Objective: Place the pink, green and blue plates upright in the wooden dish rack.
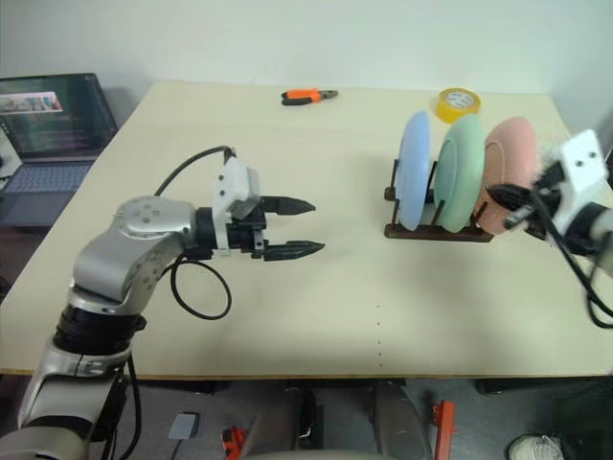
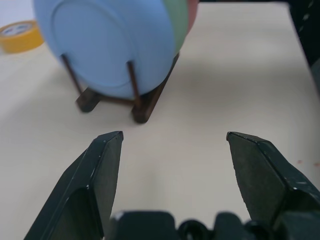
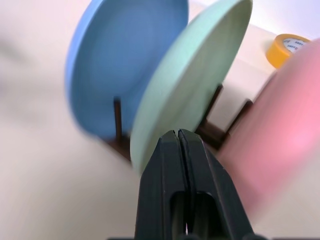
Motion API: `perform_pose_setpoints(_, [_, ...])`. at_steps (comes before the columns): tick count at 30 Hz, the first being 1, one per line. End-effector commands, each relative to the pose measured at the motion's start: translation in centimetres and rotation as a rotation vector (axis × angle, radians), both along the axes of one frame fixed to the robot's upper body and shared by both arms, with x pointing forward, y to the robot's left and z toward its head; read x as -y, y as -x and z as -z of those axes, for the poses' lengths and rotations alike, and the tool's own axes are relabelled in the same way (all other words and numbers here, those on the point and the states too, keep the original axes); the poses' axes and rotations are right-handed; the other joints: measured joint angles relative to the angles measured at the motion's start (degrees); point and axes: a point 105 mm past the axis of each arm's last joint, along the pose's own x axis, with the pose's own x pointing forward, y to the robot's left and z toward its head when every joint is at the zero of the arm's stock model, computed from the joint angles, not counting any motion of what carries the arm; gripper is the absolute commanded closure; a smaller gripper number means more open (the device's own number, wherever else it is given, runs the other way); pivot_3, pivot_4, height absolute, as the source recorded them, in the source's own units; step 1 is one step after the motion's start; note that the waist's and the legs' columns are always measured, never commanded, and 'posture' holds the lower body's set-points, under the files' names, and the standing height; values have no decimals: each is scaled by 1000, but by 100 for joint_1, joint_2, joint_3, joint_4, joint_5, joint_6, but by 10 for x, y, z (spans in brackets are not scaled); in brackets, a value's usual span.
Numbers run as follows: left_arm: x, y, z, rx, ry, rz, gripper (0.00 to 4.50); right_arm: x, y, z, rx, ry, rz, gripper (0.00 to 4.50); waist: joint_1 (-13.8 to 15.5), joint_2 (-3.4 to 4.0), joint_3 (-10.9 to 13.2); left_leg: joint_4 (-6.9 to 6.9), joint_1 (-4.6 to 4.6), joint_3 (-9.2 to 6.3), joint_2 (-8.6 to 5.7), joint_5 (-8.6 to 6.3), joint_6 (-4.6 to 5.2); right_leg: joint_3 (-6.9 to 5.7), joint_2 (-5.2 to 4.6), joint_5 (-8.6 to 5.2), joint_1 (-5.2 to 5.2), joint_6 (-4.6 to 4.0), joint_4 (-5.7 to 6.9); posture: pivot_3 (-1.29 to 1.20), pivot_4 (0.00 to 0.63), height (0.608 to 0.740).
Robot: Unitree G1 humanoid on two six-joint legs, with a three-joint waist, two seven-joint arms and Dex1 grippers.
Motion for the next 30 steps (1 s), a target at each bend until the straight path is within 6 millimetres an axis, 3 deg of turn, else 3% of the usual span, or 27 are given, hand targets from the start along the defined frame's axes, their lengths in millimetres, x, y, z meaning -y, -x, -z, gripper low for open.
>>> perform_pose_setpoints(1, [-11, -1, -16, 73, 0, -27, 845, 29, 24, -13, -3, -19, -60, 4311, 0, -2, -1, 1, 2, 0, -1, 0, 0, 0, 0, 0, 2, 0, 0, 0, 150, 740])
perform_pose_setpoints(5, [-24, -4, -18, 85, -22, -59, 845, 64, 40, 8, -124, -29, -67, 3226, -8, -6, -2, 8, 9, 4, -2, 0, 0, 4, -2, -11, 8, -20, 2, 0, 150, 740])
perform_pose_setpoints(11, [-51, -11, -22, 106, -62, -147, 845, 99, 35, 19, -169, -107, -12, 1074, -83, -3, -2, 22, 16, 8, -1, 0, 0, 13, 0, -1, 7, -27, 11, 0, 150, 740])
perform_pose_setpoints(14, [-68, -13, -26, 114, -74, -197, 845, 106, 32, 18, -167, -129, -8, 14, -89, -2, -2, 23, 17, 6, 0, 0, 0, 11, 3, -1, 6, -28, 13, 0, 150, 740])
perform_pose_setpoints(19, [-101, -13, -30, 117, -113, -297, 845, 113, 26, 15, -164, -174, -21, 14, -83, 0, -1, 19, 13, 11, 0, 0, 0, 12, 1, -4, 4, -29, 7, 0, 150, 740])
perform_pose_setpoints(23, [-123, -10, -32, 108, -136, -354, 845, 106, 24, 19, -195, -199, -77, 14, -67, -1, -1, 17, 12, 13, 1, 0, 0, 10, -2, -5, 2, -31, 7, 0, 150, 740])
perform_pose_setpoints(30, [-143, 3, -30, 77, -185, -402, 845, 108, 16, 39, -206, -141, -49, 14, -46, 1, -1, 17, 13, 15, 4, 0, -1, 11, -4, -5, 0, -32, 10, 0, 150, 740])
